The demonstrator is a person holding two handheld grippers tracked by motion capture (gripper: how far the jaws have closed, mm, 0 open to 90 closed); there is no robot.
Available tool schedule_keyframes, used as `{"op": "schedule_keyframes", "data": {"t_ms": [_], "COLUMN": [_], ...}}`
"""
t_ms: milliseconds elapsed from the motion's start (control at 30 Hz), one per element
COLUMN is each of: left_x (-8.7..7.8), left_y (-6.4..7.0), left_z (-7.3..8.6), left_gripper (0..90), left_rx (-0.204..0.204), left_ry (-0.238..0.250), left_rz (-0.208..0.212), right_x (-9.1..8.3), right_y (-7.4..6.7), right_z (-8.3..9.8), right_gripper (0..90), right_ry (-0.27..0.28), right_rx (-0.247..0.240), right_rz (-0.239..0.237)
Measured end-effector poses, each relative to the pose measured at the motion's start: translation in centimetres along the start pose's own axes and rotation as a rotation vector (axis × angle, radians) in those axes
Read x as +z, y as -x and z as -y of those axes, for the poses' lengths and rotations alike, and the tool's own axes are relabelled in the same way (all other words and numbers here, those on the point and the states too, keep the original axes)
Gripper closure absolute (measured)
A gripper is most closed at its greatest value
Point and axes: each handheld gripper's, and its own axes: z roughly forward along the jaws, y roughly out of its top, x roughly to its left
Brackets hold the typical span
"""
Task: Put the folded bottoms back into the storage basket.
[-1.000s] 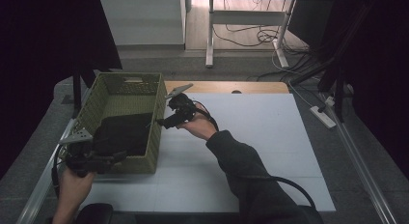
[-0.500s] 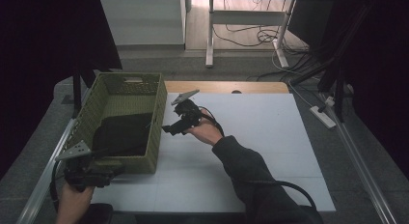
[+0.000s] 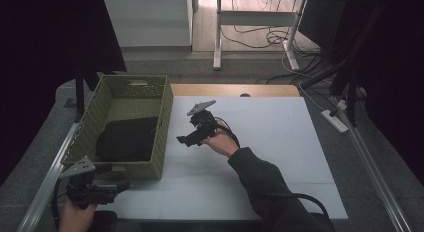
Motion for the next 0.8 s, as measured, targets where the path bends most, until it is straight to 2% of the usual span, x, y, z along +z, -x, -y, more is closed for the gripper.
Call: {"op": "schedule_keyframes", "data": {"t_ms": [300, 467, 633, 800], "left_x": [0.7, 0.8, 1.2, 1.3], "left_y": [-0.3, -0.7, -1.0, -1.4], "left_z": [1.1, 1.6, 2.1, 2.6], "left_gripper": [0.7, 1.3, 1.4, 1.3], "left_rx": [0.011, -0.002, 0.012, 0.003], "left_ry": [-0.017, 0.006, -0.016, -0.024], "left_rz": [-0.048, -0.031, -0.053, -0.045], "right_x": [-0.4, -0.6, -0.7, -1.1], "right_y": [0.2, 0.0, -0.2, -0.4], "right_z": [1.2, 1.7, 2.3, 3.2], "right_gripper": [0.2, 0.2, 0.2, 0.2], "right_ry": [-0.002, -0.008, -0.019, -0.032], "right_rx": [0.0, -0.014, -0.023, -0.026], "right_rz": [-0.004, 0.001, 0.005, 0.007]}}
